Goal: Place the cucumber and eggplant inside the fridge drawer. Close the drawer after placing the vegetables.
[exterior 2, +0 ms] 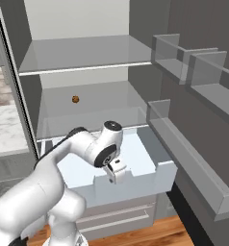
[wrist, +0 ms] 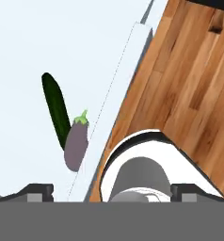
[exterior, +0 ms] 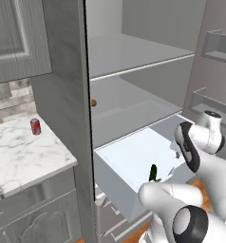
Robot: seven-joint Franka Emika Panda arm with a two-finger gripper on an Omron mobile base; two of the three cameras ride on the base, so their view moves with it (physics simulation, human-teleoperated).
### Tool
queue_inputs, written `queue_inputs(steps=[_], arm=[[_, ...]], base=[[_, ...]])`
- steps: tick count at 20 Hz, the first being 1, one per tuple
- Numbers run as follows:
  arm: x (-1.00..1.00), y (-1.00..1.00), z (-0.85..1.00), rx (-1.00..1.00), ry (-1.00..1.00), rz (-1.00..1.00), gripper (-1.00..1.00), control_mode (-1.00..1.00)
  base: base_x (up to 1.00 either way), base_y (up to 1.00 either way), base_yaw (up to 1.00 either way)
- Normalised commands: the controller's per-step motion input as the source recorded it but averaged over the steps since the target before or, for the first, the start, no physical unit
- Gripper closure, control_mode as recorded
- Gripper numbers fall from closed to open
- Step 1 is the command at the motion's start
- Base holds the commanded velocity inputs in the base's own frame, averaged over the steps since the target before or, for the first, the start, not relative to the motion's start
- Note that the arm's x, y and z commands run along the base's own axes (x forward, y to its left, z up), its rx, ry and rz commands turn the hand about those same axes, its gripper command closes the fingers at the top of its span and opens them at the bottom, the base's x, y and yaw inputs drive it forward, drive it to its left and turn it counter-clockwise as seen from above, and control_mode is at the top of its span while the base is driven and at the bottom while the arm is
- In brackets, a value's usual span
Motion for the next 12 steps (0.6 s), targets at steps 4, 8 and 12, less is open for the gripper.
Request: queue_inputs(steps=[4, 8, 12], arm=[[-0.47, -0.6, -0.11, 0.04, -0.01, -0.32, -1.0, -1.0], [-0.03, -0.36, -0.97, 0.01, 0.0, -0.25, -1.0, -1.0], [0.11, -0.49, -0.8, 0.04, 0.07, -0.16, -1.0, -1.0]], base=[[0.0, 0.0, 0.0], [0.0, 0.0, 0.0], [0.0, 0.0, 0.0]])
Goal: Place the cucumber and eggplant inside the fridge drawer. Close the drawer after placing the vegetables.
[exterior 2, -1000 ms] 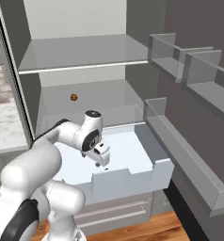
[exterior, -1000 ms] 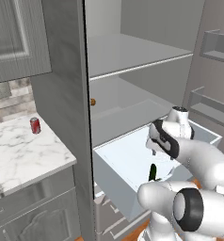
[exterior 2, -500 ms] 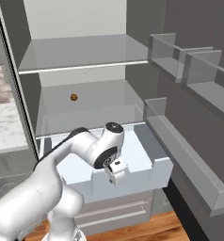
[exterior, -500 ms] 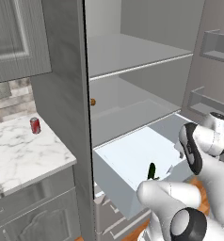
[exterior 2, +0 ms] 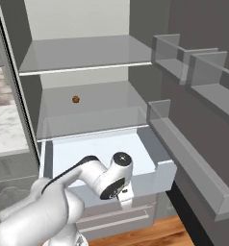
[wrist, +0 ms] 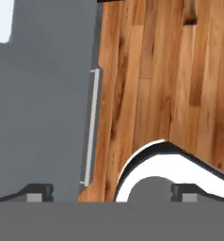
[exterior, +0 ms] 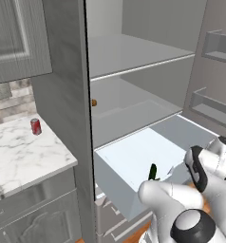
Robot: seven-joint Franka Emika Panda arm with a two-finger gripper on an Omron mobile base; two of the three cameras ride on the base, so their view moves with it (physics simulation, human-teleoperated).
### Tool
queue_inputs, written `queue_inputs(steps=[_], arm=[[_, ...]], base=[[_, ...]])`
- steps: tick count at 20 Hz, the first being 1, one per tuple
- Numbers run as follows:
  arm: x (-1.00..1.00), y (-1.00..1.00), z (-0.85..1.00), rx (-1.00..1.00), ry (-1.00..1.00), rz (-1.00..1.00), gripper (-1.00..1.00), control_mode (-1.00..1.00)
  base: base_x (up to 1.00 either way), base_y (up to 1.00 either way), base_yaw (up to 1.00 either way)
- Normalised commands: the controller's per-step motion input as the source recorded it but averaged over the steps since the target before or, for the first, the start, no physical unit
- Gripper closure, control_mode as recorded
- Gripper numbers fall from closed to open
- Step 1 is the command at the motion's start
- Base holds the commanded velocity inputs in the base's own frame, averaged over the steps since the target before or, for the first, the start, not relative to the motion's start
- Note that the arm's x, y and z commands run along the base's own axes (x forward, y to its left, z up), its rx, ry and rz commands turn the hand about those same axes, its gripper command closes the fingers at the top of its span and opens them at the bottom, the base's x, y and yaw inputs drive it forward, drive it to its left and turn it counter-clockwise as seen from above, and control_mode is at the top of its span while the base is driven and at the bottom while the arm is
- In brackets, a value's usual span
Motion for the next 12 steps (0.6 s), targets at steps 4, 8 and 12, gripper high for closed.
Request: queue_inputs(steps=[4, 8, 12], arm=[[0.37, -0.33, -0.62, 0.05, 0.07, -0.06, -1.0, -1.0], [0.23, -0.42, -0.54, 0.06, 0.08, 0.0, -1.0, -1.0], [0.33, -0.17, -0.38, 0.02, 0.05, 0.0, -1.0, -1.0]], base=[[0.0, 0.0, 0.0], [0.0, 0.0, 0.0], [0.0, 0.0, 0.0]])
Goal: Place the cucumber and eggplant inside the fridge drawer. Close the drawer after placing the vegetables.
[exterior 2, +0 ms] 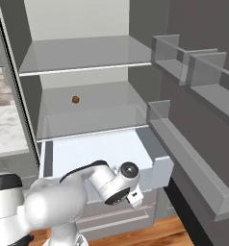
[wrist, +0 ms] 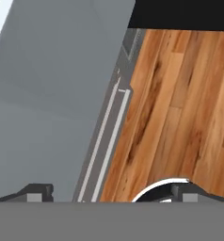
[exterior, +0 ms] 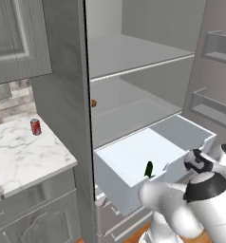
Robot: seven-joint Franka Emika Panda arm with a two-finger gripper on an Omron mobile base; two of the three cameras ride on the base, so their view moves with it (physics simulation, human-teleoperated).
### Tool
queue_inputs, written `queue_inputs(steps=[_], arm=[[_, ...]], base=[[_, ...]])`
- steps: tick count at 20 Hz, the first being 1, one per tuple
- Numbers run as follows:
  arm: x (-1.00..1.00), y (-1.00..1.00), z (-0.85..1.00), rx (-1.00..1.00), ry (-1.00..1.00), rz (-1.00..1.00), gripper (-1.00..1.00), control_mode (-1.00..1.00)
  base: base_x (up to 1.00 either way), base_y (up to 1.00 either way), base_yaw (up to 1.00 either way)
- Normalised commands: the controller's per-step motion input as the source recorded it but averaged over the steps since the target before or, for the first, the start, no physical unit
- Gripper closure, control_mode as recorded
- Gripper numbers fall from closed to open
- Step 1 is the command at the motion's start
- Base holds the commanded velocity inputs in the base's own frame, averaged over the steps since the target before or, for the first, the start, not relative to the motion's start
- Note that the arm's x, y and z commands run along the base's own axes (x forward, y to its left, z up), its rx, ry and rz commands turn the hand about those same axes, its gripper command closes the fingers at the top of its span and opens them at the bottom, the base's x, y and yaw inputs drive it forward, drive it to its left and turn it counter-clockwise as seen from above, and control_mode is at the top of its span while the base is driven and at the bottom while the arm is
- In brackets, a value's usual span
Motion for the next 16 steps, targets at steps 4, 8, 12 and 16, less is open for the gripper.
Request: queue_inputs(steps=[4, 8, 12, 16], arm=[[0.56, 0.0, -0.21, 0.04, 0.01, -0.01, -1.0, -1.0], [0.63, 0.0, -0.06, 0.07, 0.0, -0.05, -1.0, -1.0], [0.6, 0.0, 0.0, 0.1, 0.0, -0.07, -1.0, -1.0], [0.6, 0.02, 0.0, 0.07, 0.0, -0.12, -1.0, -1.0]], base=[[0.0, 0.0, 0.0], [0.0, 0.0, 0.0], [0.0, 0.0, 0.0], [0.0, 0.0, 0.0]])
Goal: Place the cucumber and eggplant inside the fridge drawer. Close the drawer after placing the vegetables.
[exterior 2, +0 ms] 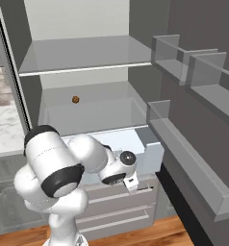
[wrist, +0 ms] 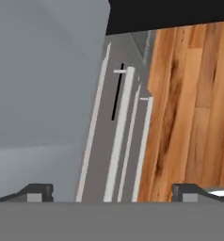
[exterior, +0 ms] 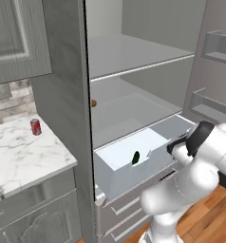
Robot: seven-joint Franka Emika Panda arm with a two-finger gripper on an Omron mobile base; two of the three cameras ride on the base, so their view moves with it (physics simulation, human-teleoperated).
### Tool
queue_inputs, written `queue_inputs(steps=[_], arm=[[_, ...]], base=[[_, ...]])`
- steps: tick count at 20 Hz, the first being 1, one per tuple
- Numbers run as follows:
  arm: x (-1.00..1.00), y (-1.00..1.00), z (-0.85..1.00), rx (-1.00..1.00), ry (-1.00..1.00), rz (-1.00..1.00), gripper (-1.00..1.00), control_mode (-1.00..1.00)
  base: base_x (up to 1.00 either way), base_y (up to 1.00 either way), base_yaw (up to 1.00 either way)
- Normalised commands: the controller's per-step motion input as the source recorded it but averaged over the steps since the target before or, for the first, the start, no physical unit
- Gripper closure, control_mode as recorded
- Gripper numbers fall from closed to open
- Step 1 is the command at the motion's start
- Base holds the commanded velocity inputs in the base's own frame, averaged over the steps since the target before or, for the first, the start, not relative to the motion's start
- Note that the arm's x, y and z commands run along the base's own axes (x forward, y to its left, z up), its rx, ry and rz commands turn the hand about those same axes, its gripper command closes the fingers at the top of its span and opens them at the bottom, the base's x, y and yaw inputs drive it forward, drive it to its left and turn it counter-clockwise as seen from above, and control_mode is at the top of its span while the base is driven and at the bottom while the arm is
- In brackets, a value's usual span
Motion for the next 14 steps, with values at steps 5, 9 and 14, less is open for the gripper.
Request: queue_inputs(steps=[5, 9, 14], arm=[[0.52, 0.02, 0.0, 0.03, 0.0, -0.16, -1.0, -1.0], [0.59, 0.12, 0.0, 0.04, 0.0, -0.17, -1.0, -1.0], [0.59, 0.24, 0.0, 0.03, 0.0, -0.16, -1.0, -1.0]], base=[[0.0, 0.0, 0.0], [0.0, 0.0, 0.0], [0.0, 0.0, 0.0]])
